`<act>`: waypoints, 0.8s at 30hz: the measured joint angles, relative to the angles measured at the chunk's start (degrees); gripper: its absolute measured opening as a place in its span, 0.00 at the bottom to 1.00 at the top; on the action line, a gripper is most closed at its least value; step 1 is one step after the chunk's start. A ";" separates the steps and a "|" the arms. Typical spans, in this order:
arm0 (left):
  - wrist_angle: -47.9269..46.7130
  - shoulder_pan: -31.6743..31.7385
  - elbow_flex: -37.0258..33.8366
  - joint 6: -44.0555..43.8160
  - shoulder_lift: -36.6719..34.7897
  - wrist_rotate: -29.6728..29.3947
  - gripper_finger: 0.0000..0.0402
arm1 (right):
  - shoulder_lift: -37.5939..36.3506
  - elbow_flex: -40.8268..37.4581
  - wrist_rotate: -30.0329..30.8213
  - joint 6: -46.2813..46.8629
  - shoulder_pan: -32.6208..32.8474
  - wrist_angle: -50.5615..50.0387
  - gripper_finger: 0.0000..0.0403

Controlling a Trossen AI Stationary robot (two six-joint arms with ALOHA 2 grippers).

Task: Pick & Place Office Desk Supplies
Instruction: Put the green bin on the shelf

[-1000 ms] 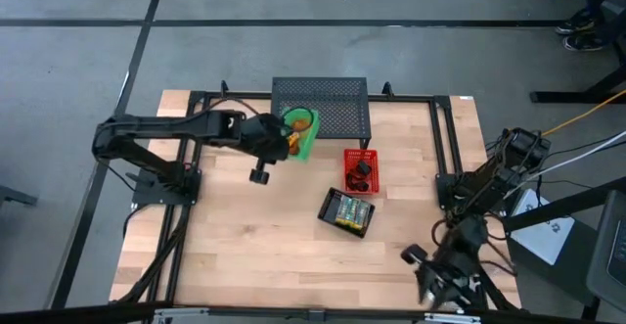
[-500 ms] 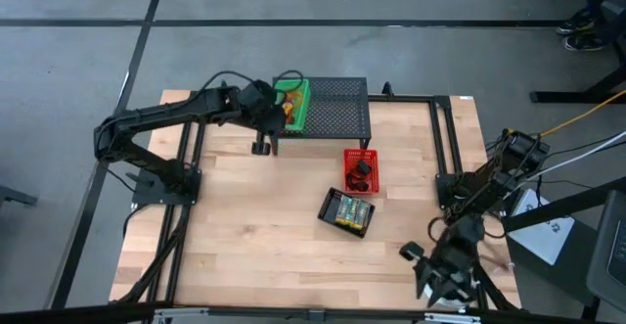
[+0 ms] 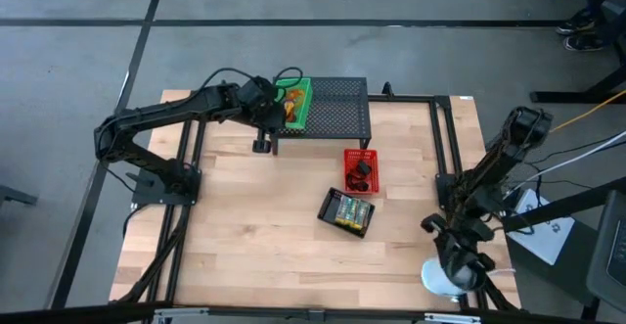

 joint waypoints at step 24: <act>-0.19 -0.07 0.00 -0.91 0.81 1.01 0.01 | -12.47 -0.03 2.65 -0.06 2.19 -8.36 0.33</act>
